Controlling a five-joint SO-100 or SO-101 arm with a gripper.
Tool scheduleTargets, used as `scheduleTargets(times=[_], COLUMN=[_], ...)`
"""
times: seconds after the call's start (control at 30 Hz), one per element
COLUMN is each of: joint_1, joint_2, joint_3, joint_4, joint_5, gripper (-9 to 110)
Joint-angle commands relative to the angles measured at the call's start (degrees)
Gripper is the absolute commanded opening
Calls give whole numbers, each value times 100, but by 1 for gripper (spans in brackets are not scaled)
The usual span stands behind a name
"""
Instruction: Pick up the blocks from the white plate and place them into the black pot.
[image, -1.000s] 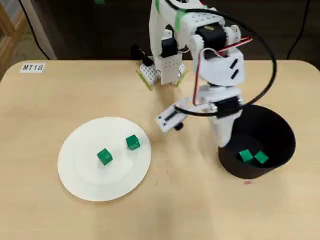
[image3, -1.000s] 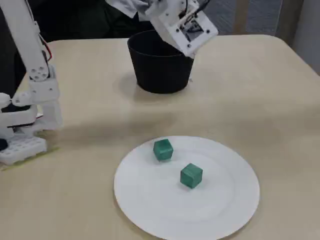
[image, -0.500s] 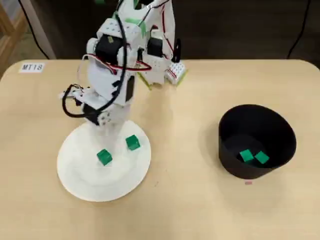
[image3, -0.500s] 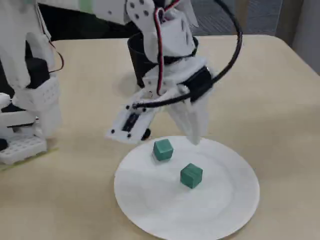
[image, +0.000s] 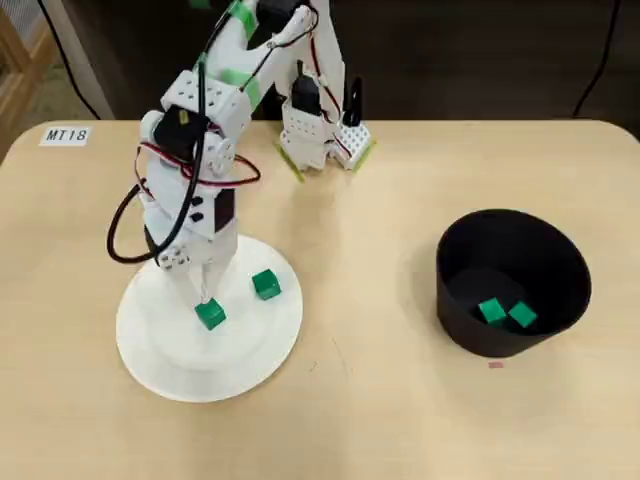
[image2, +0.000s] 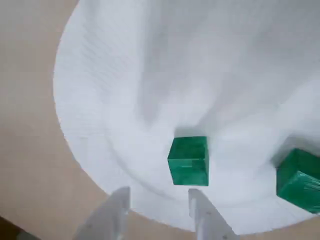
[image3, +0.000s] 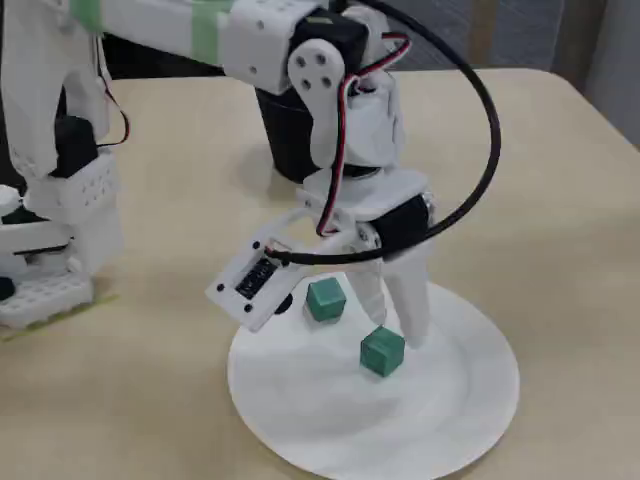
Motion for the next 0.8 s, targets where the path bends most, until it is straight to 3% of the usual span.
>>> scheduleTargets(times=[0.0,0.4,0.77], joint_1=[18,-70,-26], joint_2=[18,35,-387], joint_3=[-272,-633,-659], joint_4=[53,1222,1371], joint_5=[-132,-431,-536], gripper=[23,27,28])
